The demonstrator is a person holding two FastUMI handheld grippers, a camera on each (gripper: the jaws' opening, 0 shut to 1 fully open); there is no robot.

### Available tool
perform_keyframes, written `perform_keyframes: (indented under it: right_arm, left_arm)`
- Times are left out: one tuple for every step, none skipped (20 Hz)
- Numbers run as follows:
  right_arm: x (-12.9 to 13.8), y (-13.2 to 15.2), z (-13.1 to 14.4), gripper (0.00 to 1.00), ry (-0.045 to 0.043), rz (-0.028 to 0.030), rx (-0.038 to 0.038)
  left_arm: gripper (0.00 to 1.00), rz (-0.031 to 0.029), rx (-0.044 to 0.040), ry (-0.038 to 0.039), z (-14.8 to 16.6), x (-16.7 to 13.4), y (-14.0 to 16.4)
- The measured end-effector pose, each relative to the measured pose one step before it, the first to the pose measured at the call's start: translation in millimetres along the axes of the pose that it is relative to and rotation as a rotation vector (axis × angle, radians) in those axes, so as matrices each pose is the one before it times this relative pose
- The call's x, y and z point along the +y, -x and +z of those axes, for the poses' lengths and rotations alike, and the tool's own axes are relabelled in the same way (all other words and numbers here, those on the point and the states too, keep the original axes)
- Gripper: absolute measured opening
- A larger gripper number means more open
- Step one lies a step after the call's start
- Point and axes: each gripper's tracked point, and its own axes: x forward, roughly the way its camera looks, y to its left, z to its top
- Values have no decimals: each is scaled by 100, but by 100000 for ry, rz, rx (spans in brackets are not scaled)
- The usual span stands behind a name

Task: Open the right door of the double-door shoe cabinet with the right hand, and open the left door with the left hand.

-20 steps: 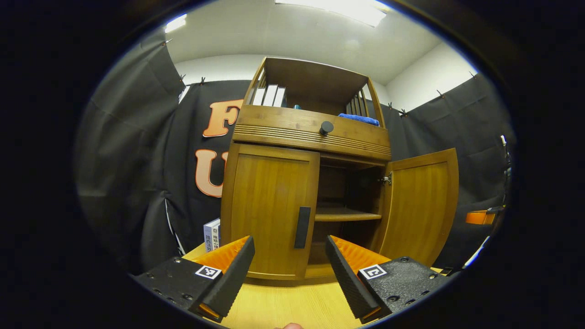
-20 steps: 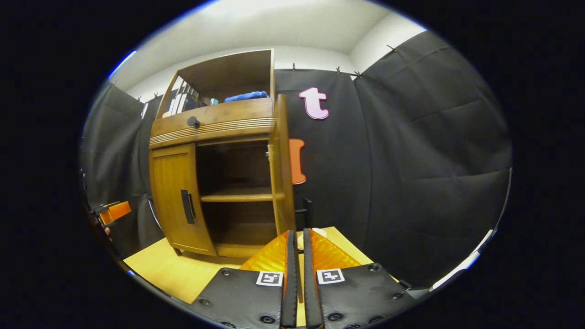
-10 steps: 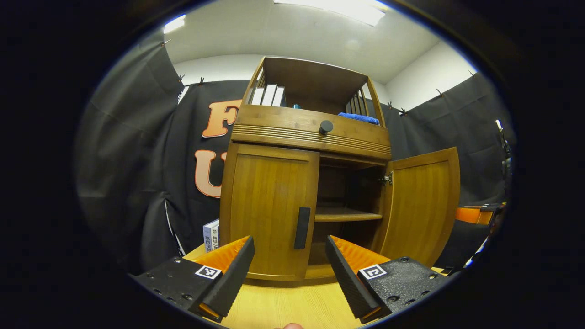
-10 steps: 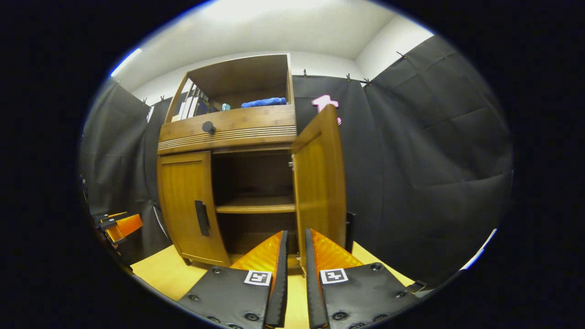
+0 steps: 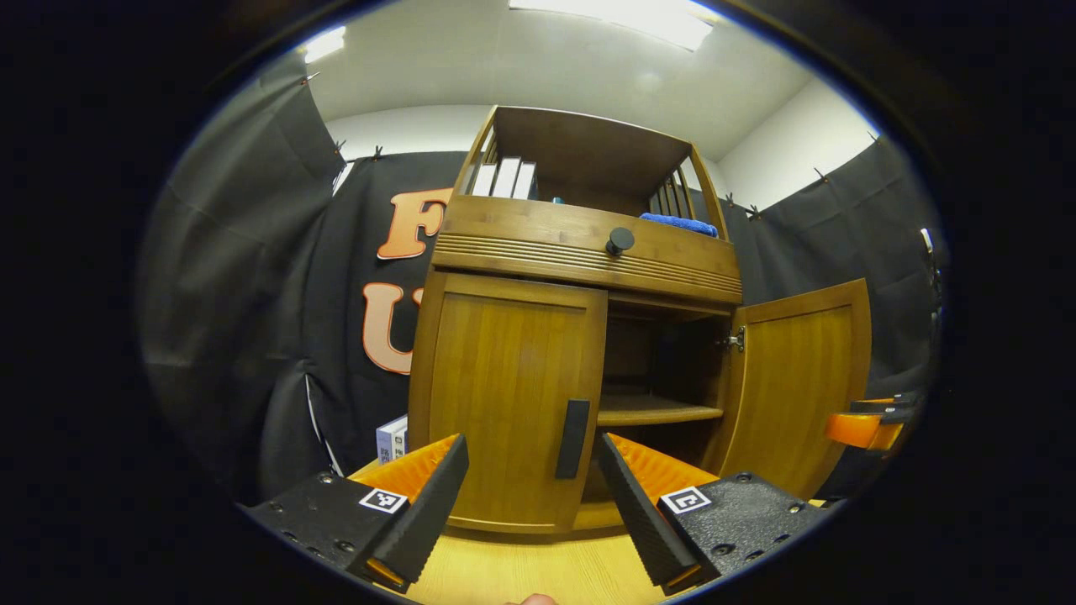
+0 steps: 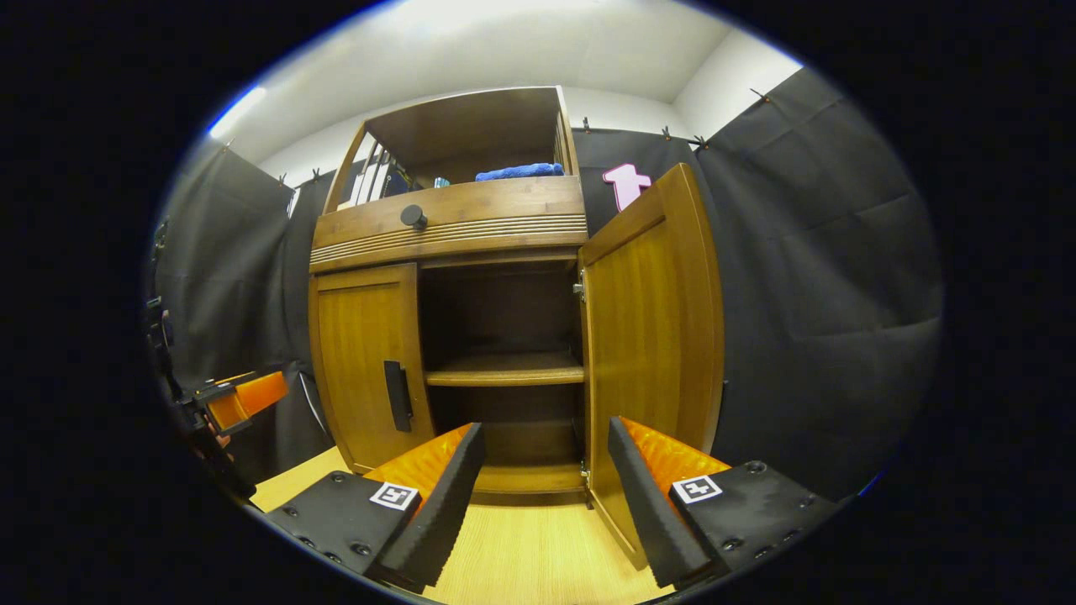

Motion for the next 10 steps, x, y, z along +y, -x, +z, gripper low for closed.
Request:
perform_keyframes:
  right_arm:
    - [235, 37, -136, 88, -251, 586, 366]
    - [116, -83, -157, 88, -150, 156, 348]
    - [-3, -166, -140, 88, -83, -180, 454]
    - [-15, -108, -106, 88, 21, -68, 523]
    - [83, 33, 51, 88, 177, -87, 337]
    - [71, 33, 145, 92, 596, -166, -88]
    - [-42, 96, 355, 96, 1001, -613, -706]
    - [-97, 106, 368, 100, 1442, -814, -1127]
    - [-65, 145, 407, 96, 1486, -631, -1172]
    - [26, 105, 225, 92, 1352, -485, -727]
  left_arm:
    - [94, -2270, 498, 90, -305, -457, -1142]
    - [92, -2771, 719, 304, -546, -652, -1261]
    - [92, -3041, -249, -506, -359, -704, -1637]
    - [94, -1389, -118, -1473, -388, -335, -1692]
    - [92, 88, 499, -1695, -746, -106, -1667]
    - [95, 808, 767, -906, -1030, 88, -1469]
    - [95, -85, 751, -305, -1087, -130, -1403]
    - [92, -75, 1356, -510, -1016, -7, -1381]
    - [92, 187, 1986, -640, -1112, 115, -1281]
    - [91, 354, 2493, -241, -949, 108, -1068]
